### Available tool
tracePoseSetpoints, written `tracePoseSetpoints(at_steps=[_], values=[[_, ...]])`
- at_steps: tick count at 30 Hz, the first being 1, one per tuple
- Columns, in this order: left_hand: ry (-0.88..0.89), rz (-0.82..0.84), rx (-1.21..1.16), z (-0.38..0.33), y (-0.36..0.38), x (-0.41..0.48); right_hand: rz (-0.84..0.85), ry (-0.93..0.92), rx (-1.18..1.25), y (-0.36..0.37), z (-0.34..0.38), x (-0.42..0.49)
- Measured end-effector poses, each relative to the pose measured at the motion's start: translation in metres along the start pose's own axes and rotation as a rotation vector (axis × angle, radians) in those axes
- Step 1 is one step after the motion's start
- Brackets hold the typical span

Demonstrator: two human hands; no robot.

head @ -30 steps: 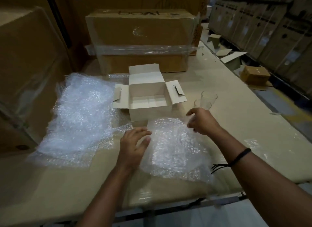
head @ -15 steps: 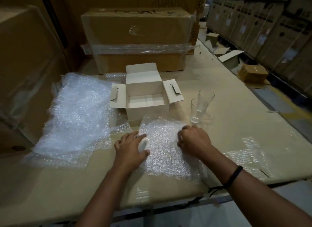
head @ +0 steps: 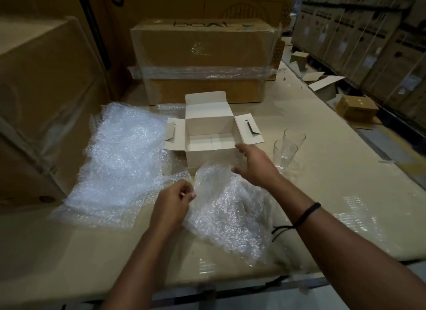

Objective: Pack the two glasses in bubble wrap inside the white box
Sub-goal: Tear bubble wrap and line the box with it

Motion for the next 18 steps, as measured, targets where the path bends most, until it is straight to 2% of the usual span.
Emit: tracePoseSetpoints(at_steps=[2, 5, 10, 12, 16, 18], values=[[0.083, -0.022, -0.085, -0.004, -0.01, 0.004, 0.071, 0.032, 0.213, -0.004, 0.004, 0.012], [0.188, 0.032, -0.194, -0.005, -0.027, 0.009, 0.23, 0.058, 0.471, -0.009, 0.011, 0.023], [0.293, 0.09, -0.304, 0.004, -0.051, 0.023, 0.3, 0.069, 0.525, -0.008, 0.019, 0.028], [0.234, 0.075, -0.458, 0.011, -0.058, 0.031, 0.261, 0.087, 0.59, -0.006, 0.02, 0.028], [-0.156, 0.094, -0.633, 0.026, -0.059, 0.05, 0.015, 0.16, 0.806, -0.006, 0.025, 0.029], [-0.226, 0.019, -0.674, 0.027, -0.054, 0.058, -0.091, 0.202, 0.879, -0.007, 0.025, 0.031]])
Point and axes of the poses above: each hand's wrist, its own x-axis towards the middle knuckle, its own y-axis out of the palm, z = x × y, the point moved 1 cm from there along x, towards the middle knuckle
